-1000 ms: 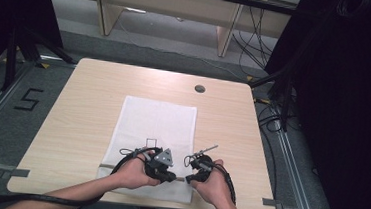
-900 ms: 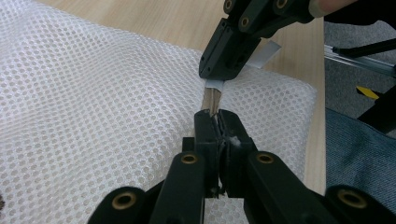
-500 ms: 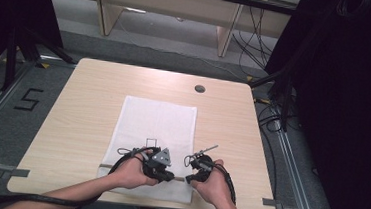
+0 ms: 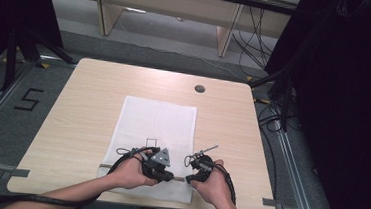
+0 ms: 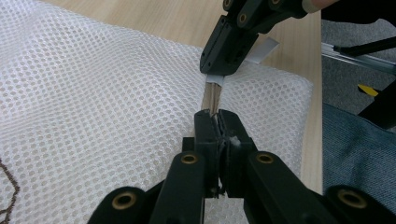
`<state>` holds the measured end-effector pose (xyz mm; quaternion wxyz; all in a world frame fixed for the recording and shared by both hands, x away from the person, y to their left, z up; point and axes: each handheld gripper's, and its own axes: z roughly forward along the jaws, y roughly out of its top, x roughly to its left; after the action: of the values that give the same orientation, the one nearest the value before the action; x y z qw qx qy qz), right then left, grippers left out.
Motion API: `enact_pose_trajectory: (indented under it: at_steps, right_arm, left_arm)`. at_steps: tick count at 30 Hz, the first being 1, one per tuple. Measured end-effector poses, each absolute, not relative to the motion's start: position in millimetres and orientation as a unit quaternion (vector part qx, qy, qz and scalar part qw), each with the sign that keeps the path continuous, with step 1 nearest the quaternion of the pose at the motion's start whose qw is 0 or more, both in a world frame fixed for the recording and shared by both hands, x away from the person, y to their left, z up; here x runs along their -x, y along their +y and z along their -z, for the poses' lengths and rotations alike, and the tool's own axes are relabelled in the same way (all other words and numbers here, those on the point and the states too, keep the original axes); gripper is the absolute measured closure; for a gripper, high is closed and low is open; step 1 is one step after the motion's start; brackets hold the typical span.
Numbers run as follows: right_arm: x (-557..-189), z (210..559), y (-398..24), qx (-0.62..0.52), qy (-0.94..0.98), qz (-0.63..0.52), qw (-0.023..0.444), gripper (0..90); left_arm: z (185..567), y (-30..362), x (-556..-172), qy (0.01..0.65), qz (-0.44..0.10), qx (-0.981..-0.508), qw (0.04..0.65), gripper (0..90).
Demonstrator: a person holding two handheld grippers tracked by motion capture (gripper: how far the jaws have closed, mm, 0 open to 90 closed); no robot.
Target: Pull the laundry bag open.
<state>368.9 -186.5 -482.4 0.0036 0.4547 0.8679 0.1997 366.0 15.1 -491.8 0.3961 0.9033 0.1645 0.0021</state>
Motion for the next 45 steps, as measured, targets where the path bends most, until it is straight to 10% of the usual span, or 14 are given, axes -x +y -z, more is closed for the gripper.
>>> enact_pose_trajectory:
  at_steps: [45]
  right_arm:
    - [-368.1, 482.6, -187.6, -0.464, 0.863, -0.201, -0.002, 90.0]
  left_arm:
    - [489.8, 27.7, -365.6, 0.155, -0.011, -0.907, 0.392, 87.3]
